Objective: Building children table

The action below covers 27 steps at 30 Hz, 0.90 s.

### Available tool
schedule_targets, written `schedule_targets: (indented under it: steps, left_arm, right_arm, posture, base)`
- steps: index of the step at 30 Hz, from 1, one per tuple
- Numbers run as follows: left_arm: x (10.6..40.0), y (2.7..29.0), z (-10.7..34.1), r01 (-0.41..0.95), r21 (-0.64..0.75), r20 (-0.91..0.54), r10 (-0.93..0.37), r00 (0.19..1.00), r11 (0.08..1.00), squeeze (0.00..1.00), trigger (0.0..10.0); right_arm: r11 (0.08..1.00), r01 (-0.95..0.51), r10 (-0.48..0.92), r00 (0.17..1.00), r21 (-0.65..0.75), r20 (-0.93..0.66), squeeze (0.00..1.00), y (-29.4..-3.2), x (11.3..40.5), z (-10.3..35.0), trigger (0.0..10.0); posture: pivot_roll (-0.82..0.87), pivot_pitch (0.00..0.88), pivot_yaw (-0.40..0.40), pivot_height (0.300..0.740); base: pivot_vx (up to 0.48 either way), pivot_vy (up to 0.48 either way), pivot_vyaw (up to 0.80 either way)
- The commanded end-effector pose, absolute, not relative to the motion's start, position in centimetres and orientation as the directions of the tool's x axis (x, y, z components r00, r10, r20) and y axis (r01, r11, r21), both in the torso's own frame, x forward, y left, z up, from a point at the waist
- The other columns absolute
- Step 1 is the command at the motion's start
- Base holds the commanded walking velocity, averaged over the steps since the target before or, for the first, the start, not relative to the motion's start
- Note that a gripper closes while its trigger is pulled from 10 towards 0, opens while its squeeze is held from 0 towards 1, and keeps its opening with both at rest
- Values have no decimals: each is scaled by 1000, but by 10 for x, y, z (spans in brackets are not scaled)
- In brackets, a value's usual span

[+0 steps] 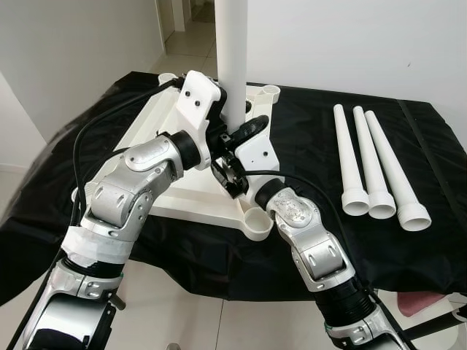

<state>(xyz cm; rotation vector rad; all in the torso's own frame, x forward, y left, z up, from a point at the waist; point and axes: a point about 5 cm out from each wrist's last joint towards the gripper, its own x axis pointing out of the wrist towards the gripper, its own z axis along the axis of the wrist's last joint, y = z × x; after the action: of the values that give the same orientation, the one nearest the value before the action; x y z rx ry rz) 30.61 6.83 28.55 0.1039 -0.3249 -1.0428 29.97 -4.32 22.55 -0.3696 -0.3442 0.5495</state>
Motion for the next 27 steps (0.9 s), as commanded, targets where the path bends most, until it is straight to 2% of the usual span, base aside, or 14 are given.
schedule_targets:
  steps: [1,2,11,12,15,16,18,19,20,21,27]
  left_arm:
    - [299,58,281,877,242,176,-908,381,415,0,0]
    - [299,59,281,876,243,176,-907,383,417,0,0]
    - [301,59,279,862,263,165,-901,402,433,0,0]
    - [302,59,278,849,278,163,-893,419,449,0,10000]
    - [302,59,277,855,269,163,-896,413,443,0,10000]
    - [302,59,277,862,260,164,-899,406,436,1000,10000]
    - [302,59,276,867,250,163,-901,402,431,1000,10000]
    - [304,61,277,861,240,169,-893,417,448,745,10000]
    - [304,61,277,861,240,169,-893,417,448,745,10000]
    - [306,63,278,854,232,176,-884,434,465,0,10000]
    - [313,75,279,849,154,196,-858,475,505,0,10000]
  right_arm:
    - [783,-436,573,784,-443,241,0,-37,297,229,1529]
    - [782,-438,574,783,-444,239,0,-37,297,228,0]
    - [798,-438,561,792,-414,243,0,-38,298,228,0]
    - [800,-439,559,793,-410,243,0,-39,298,228,0]
    - [802,-441,558,794,-402,242,0,-39,298,228,0]
    - [804,-443,558,794,-397,243,0,-39,298,227,0]
    - [811,-445,551,799,-379,241,0,-39,298,226,0]
    - [825,-438,535,810,-357,242,0,-40,299,226,0]
    - [825,-438,535,810,-357,242,0,-40,299,226,0]
    - [837,-429,519,820,-340,243,0,-42,300,226,0]
    - [885,-362,437,862,-292,255,0,-58,307,227,0]
  posture:
    - [-53,53,30,740]
    - [-51,53,32,740]
    - [-50,51,33,740]
    - [-51,51,33,740]
    - [-51,51,33,740]
    - [-51,51,33,740]
    - [-52,48,34,740]
    - [-52,48,34,740]
    - [-52,48,34,740]
    - [-52,48,34,740]
    - [-54,44,35,740]
  base:
    - [0,0,0]
    - [0,0,0]
    - [0,0,0]
    - [0,0,0]
    - [0,0,0]
    - [0,0,0]
    - [0,0,0]
    - [0,0,0]
    - [0,0,0]
    - [0,0,0]
    - [0,0,0]
